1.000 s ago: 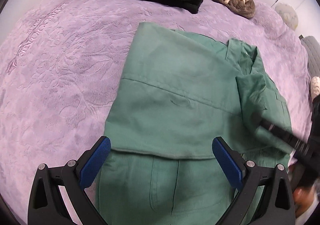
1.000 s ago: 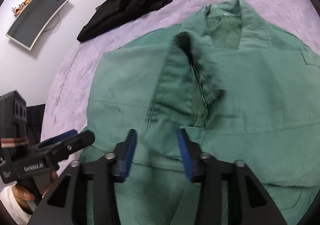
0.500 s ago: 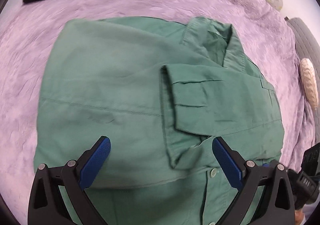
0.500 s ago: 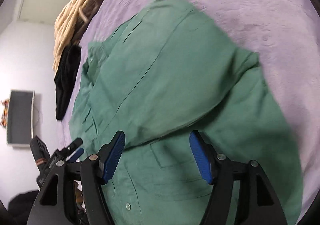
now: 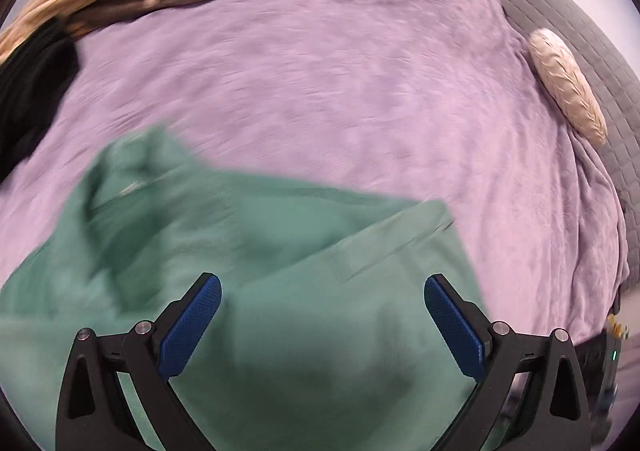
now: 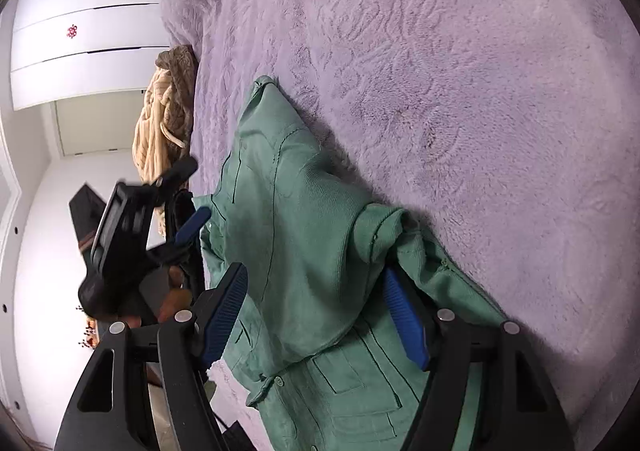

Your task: Fold small clothes

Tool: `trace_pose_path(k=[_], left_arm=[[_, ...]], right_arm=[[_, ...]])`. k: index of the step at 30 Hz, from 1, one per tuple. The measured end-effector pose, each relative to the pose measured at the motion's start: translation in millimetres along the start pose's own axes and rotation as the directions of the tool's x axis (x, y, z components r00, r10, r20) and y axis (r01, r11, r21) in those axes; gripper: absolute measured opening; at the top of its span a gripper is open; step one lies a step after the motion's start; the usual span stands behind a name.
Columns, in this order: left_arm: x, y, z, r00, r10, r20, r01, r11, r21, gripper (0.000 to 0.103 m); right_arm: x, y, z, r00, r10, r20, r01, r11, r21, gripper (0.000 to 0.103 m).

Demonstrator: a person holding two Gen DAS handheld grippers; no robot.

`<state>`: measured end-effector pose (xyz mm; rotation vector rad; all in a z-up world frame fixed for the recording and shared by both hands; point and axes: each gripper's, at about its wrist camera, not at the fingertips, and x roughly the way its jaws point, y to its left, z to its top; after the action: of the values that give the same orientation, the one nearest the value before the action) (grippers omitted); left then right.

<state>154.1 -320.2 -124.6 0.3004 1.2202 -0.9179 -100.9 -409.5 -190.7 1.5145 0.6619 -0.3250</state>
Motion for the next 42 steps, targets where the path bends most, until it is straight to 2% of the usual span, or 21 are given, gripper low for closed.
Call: trace_pose_path(k=[3,5,6,7,8,9,10,13,17,20,22,26,27,28,29,30,31,32,37,40,42], left_arm=[[39,-35,25,0.999,-0.002,-0.043,0.004,0.999,0.045,0.102],[66,-53,33,0.996,0.036,-0.08,-0.029,0.996,0.085,0.098],[75,-58,32,0.994,0.06,-0.095,-0.05,0.993,0.105,0.08],[84,-62,30,0.989,0.084,-0.12,-0.069,0.989,0.128,0.064],[88,-66,28,0.986,0.102,-0.129,-0.082,0.985,0.149,0.057],[87,-70,27,0.989,0.086,-0.118,-0.066,0.984,0.163,0.036],[84,-73,27,0.991,0.078,-0.107,-0.059,0.983,0.175,0.019],[79,-79,36,0.993,0.09,-0.083,-0.073,0.981,0.182,0.006],[83,-94,54,0.998,0.028,-0.063,-0.018,0.988,0.15,0.005],[101,-114,51,0.994,0.1,-0.046,-0.089,0.975,0.204,0.006],[99,-115,43,0.992,0.125,-0.033,-0.115,0.973,0.201,0.006],[67,-94,37,0.998,0.061,-0.026,-0.057,0.989,0.137,0.006],[55,-84,35,0.998,0.059,-0.016,-0.057,0.991,0.119,0.006],[44,-75,33,0.998,0.066,-0.004,-0.065,0.992,0.107,0.017],[30,-66,28,0.996,0.083,0.014,-0.084,0.992,0.098,0.035],[17,-56,22,0.994,0.105,0.034,-0.108,0.991,0.084,0.089],[-1,-43,14,0.986,0.147,0.083,-0.152,0.987,0.059,0.101],[-13,-35,6,0.979,0.169,0.113,-0.176,0.983,0.052,0.102],[-51,42,-38,0.956,0.279,0.09,-0.278,0.96,-0.026,0.102],[-64,108,-75,0.931,0.363,0.017,-0.358,0.923,-0.139,0.102],[-71,146,-95,0.938,0.344,-0.035,-0.343,0.913,-0.222,0.101]], right_arm=[[3,-2,4,0.999,0.038,-0.012,-0.038,0.999,0.02,0.073],[2,-5,7,0.998,0.057,-0.012,-0.057,0.998,0.032,0.073],[3,-5,9,0.997,0.071,-0.012,-0.071,0.997,0.04,0.072],[3,-6,11,0.996,0.089,-0.011,-0.088,0.995,0.045,0.05],[4,-5,14,0.996,0.094,-0.008,-0.093,0.995,0.04,0.027],[5,-5,17,0.997,0.079,-0.011,-0.079,0.996,0.032,0.005],[5,-4,19,0.998,0.06,-0.006,-0.06,0.998,0.029,0.005],[-12,-1,24,0.995,0.083,0.056,-0.083,0.997,-0.005,0.005],[-24,-10,28,0.994,0.024,0.106,-0.022,1.0,-0.018,0.005],[-10,-34,29,0.997,-0.015,0.072,0.012,0.999,0.038,0.003],[-12,-39,29,0.997,0.025,0.069,-0.03,0.997,0.072,0.007],[-26,-33,27,0.998,0.04,0.042,-0.042,0.998,0.039,0.021],[-29,-30,26,0.998,0.042,0.036,-0.043,0.999,0.03,0.03],[-33,-27,24,0.999,0.04,0.031,-0.041,0.999,0.02,0.039],[-36,-24,22,0.999,0.034,0.026,-0.034,0.999,0.007,0.044],[-39,-18,19,1.0,0.025,0.017,-0.025,1.0,-0.015,0.051],[-44,-16,15,1.0,0.018,0.01,-0.017,0.999,-0.033,0.051],[-47,-11,11,1.0,0.013,0.002,-0.012,0.998,-0.054,0.051],[-51,9,-21,0.998,-0.026,-0.054,0.018,0.988,-0.152,0.051],[-42,18,-37,0.995,-0.04,-0.096,0.023,0.985,-0.171,0.051],[-34,21,-47,0.992,-0.045,-0.12,0.024,0.984,-0.175,0.051]])
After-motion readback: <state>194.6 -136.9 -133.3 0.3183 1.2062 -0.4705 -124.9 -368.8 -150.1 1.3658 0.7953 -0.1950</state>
